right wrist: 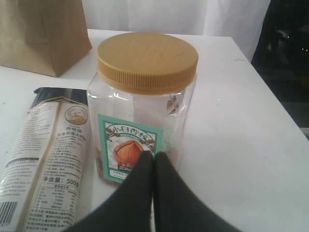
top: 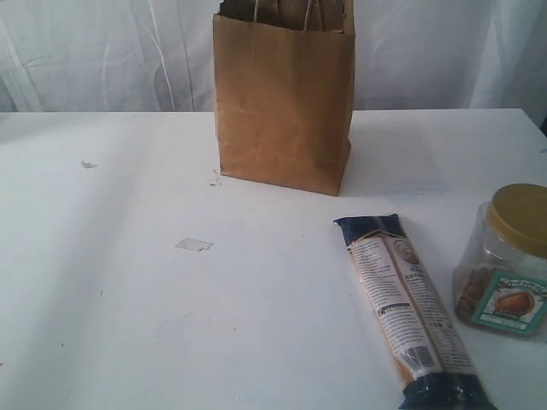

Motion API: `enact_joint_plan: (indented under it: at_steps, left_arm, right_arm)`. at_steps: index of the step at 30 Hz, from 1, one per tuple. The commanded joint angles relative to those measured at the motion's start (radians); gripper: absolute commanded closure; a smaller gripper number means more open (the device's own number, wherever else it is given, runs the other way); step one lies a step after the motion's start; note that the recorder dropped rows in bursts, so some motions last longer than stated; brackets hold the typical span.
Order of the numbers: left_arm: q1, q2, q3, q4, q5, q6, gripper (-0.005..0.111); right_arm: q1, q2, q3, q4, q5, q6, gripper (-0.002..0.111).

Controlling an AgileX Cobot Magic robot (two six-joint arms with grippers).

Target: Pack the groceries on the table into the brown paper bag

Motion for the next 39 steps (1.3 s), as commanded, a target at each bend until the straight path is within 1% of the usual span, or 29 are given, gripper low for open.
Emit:
enact_joint_plan:
  at_steps: [1,4,7,9,11,13,16,19,21,23,24,26,28,31,35,39]
  left_arm:
    - [0.007,-0.081,0.028,0.377,0.078,-0.347,0.107]
    - [0.007,-0.168,0.117,0.379,0.084,-0.354,0.107]
    - [0.0,-0.276,0.24,0.371,0.043,-0.375,0.107]
    - [-0.007,-0.374,0.355,0.373,0.008,-0.365,0.107]
    - [-0.017,-0.477,0.506,0.406,-0.031,-0.33,0.107]
    - [-0.025,-0.596,0.676,0.442,-0.093,-0.311,0.107]
    - [-0.025,-0.84,1.017,0.461,-0.269,-0.311,0.107]
    - [-0.025,-1.09,1.408,0.461,-0.463,-0.311,0.107]
    - [-0.025,-1.27,1.653,0.451,-0.619,-0.315,0.107]
    - [-0.025,-1.426,1.84,0.43,-0.731,-0.317,0.107]
    - [-0.025,-1.508,1.926,0.429,-0.765,-0.317,0.107]
    - [-0.025,-1.668,2.051,0.431,-0.778,-0.315,0.107]
    - [-0.025,-1.822,2.152,0.431,-0.743,-0.315,0.107]
    - [-0.025,-2.001,2.252,0.431,-0.707,-0.317,0.107]
    - [-0.025,-2.139,2.33,0.423,-0.693,-0.317,0.107]
    - [-0.044,-2.164,2.408,0.423,-0.625,-0.324,0.107]
  right_arm:
    - [-0.007,-0.002,0.002,0.0,-0.008,0.005,0.108]
    - [-0.007,-0.002,0.002,0.0,-0.008,0.005,0.108]
    - [-0.007,-0.002,0.002,0.0,-0.008,0.005,0.108]
    - [-0.007,-0.002,0.002,0.0,-0.008,0.005,0.108]
    - [-0.007,-0.002,0.002,0.0,-0.008,0.005,0.108]
    - [-0.007,-0.002,0.002,0.0,-0.008,0.005,0.108]
    - [-0.007,-0.002,0.002,0.0,-0.008,0.005,0.108]
    - [-0.007,-0.002,0.002,0.0,-0.006,0.005,0.108]
    - [-0.007,-0.002,0.002,0.0,-0.006,0.005,0.108]
    - [-0.007,-0.002,0.002,0.0,-0.006,0.005,0.108]
    - [-0.007,-0.002,0.002,0.0,-0.006,0.005,0.108]
    - [-0.007,-0.002,0.002,0.0,-0.006,0.005,0.108]
    - [-0.007,-0.002,0.002,0.0,-0.006,0.005,0.108]
    - [-0.007,-0.002,0.002,0.0,-0.006,0.005,0.108]
    - [-0.007,-0.002,0.002,0.0,-0.006,0.005,0.108]
    - [-0.007,-0.002,0.002,0.0,-0.006,0.005,0.108]
